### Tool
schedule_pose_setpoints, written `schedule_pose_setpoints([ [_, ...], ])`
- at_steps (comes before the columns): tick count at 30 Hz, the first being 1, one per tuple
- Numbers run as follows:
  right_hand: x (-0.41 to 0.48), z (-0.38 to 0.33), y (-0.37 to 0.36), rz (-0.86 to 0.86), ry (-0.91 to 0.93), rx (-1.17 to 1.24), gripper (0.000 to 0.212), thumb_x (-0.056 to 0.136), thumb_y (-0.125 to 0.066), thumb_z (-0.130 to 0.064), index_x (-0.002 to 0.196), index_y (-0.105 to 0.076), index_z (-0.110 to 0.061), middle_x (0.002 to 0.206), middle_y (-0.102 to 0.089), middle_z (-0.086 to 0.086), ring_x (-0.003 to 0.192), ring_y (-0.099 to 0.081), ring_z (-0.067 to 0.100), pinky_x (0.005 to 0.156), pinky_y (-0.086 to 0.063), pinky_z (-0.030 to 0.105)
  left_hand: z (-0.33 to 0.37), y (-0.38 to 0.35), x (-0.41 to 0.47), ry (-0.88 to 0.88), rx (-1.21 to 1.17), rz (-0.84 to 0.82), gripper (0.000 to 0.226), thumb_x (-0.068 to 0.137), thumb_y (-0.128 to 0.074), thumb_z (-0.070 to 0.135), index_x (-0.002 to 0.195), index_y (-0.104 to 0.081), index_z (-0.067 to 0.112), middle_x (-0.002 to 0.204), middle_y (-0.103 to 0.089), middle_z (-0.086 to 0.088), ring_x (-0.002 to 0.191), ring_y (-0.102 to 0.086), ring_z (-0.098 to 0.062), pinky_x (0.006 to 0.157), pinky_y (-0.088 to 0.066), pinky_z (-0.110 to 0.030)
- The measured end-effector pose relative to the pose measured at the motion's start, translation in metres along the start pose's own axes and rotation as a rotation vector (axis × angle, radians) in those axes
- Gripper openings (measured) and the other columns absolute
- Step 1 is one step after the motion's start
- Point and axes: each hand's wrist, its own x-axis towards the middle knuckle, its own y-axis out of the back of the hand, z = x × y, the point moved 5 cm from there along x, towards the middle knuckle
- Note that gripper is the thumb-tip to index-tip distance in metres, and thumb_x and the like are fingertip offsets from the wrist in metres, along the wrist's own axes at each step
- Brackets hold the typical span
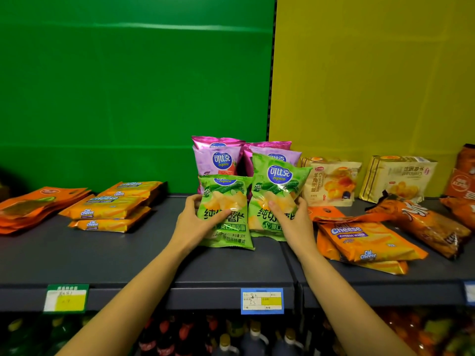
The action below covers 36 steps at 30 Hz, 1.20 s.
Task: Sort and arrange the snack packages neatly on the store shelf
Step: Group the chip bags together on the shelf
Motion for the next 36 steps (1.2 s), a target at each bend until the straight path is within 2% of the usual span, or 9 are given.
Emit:
schedule_pose_setpoints([
  [4,-0.001,-0.002,0.001,0.031,0.024,-0.012,0.077,0.074,-0.067,-0.051,0.134,-0.038,-0.013,0.132,-0.052,0.006,0.121,-0.049,0.024,0.102,-0.041,0.041,-0.002,-0.001,0.000,-0.003,0.009,-0.016,0.056,0.070,-0.076,0.037,0.116,-0.052,0.018,0.104,-0.066,0.004,0.096,-0.063,-0.013,0.092,-0.050,-0.036],
  [7,-0.002,-0.003,0.005,0.079,0.044,-0.033,0.064,0.078,-0.064,-0.049,0.128,-0.044,-0.014,0.127,-0.056,0.004,0.118,-0.051,0.023,0.095,-0.041,0.034,0.001,0.006,-0.001,-0.072,0.002,0.074,0.048,0.072,-0.075,0.033,0.110,-0.050,0.021,0.097,-0.064,0.009,0.096,-0.063,-0.015,0.092,-0.049,-0.038],
  [11,-0.001,-0.001,0.006,0.102,0.054,-0.052,0.061,0.080,-0.062,-0.050,0.127,-0.045,-0.015,0.126,-0.057,0.005,0.118,-0.051,0.025,0.098,-0.042,0.040,0.002,0.008,-0.001,-0.084,0.016,0.102,0.051,0.077,-0.071,0.031,0.116,-0.042,0.017,0.108,-0.060,0.001,0.107,-0.059,-0.022,0.095,-0.046,-0.040],
  [17,-0.002,-0.006,0.001,0.047,0.066,-0.031,0.061,0.079,-0.063,-0.048,0.126,-0.041,-0.015,0.118,-0.054,-0.001,0.110,-0.051,0.017,0.087,-0.038,0.028,0.003,0.002,0.007,-0.143,0.113,0.119,0.063,0.081,-0.066,0.034,0.126,-0.031,0.008,0.125,-0.055,-0.008,0.114,-0.055,-0.025,0.095,-0.045,-0.045],
  [21,-0.002,-0.007,0.003,0.089,0.090,-0.069,0.066,0.080,-0.065,-0.043,0.133,-0.038,-0.012,0.129,-0.052,0.005,0.118,-0.049,0.022,0.090,-0.037,0.028,0.000,0.000,0.008,-0.145,0.119,0.092,0.063,0.083,-0.064,0.031,0.126,-0.026,0.005,0.128,-0.050,-0.011,0.116,-0.052,-0.026,0.095,-0.044,-0.040],
  [26,-0.006,-0.014,0.014,0.213,0.126,-0.016,0.063,0.086,-0.060,-0.034,0.138,-0.035,-0.009,0.134,-0.050,0.009,0.122,-0.048,0.025,0.096,-0.037,0.030,0.002,0.016,0.008,-0.140,0.059,0.259,0.062,0.082,-0.066,0.029,0.124,-0.028,0.004,0.124,-0.053,-0.013,0.113,-0.053,-0.028,0.088,-0.040,-0.033],
  [30,-0.005,-0.011,0.004,0.092,0.074,-0.010,0.062,0.085,-0.061,-0.036,0.136,-0.035,-0.010,0.131,-0.052,0.008,0.120,-0.049,0.024,0.095,-0.039,0.030,0.000,0.004,0.010,-0.132,0.033,0.119,0.060,0.083,-0.066,0.026,0.124,-0.026,0.006,0.124,-0.052,-0.011,0.114,-0.053,-0.025,0.095,-0.042,-0.037],
  [33,-0.004,-0.007,-0.005,-0.004,0.054,-0.031,0.061,0.085,-0.061,-0.037,0.134,-0.036,-0.009,0.130,-0.053,0.008,0.119,-0.050,0.023,0.091,-0.039,0.027,-0.001,-0.006,0.008,-0.129,0.020,0.009,0.054,0.083,-0.065,0.029,0.117,-0.026,0.017,0.120,-0.052,-0.003,0.113,-0.053,-0.021,0.097,-0.043,-0.037],
  [36,-0.002,-0.005,-0.004,-0.011,0.052,-0.027,0.067,0.082,-0.063,-0.039,0.136,-0.034,-0.010,0.132,-0.051,0.008,0.120,-0.049,0.022,0.096,-0.040,0.030,-0.001,-0.006,0.008,-0.088,-0.032,-0.024,0.068,0.073,-0.067,0.042,0.121,-0.025,0.018,0.120,-0.052,-0.001,0.113,-0.054,-0.020,0.098,-0.043,-0.038],
])
